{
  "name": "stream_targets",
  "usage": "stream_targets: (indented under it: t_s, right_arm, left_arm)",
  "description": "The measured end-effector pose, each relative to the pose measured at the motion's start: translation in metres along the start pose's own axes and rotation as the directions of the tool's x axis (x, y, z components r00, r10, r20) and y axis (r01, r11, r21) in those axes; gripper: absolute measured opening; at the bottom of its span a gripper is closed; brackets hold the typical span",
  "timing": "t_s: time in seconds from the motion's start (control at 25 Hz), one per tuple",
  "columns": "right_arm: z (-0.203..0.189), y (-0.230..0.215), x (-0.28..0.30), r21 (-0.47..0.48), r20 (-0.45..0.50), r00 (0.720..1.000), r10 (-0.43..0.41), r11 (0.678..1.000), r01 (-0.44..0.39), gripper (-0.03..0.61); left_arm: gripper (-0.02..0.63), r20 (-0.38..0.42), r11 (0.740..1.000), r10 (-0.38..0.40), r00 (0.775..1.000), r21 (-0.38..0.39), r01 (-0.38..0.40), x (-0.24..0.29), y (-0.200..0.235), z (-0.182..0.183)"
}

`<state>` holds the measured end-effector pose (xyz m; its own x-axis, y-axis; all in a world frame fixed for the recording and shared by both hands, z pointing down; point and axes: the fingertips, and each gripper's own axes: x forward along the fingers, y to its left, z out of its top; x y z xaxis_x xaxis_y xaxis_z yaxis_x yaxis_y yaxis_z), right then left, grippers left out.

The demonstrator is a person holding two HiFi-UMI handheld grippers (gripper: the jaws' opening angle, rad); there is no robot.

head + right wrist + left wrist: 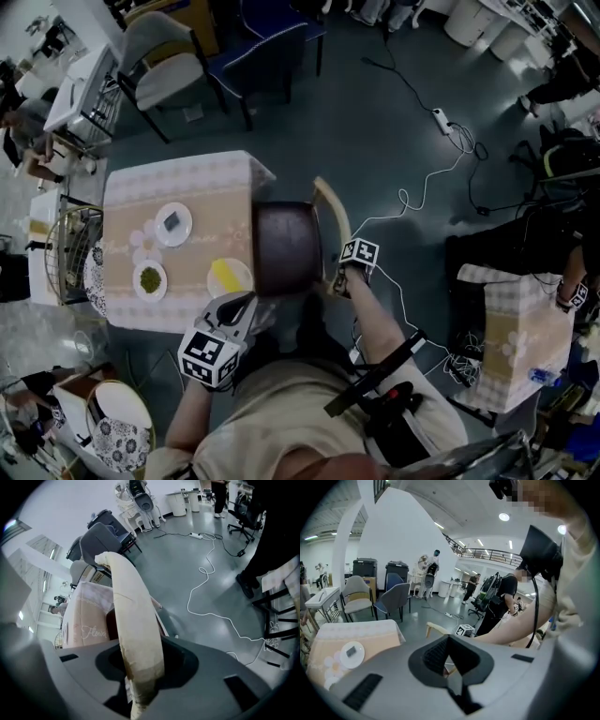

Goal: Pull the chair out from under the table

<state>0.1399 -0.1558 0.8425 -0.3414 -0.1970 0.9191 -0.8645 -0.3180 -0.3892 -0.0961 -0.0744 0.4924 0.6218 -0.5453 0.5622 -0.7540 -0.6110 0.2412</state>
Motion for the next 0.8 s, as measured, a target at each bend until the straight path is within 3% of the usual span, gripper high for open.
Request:
stream_targets:
  t_s: [0.8]
  right_arm:
    - [0.002, -0.008, -0.004, 0.011, 0.002, 1.000, -0.020, 1.000, 0.020, 0.133]
  left_arm:
    - [0.005, -0.025, 0.999, 0.015, 1.000, 0.032, -0.014, 0.003, -0.003, 0.002]
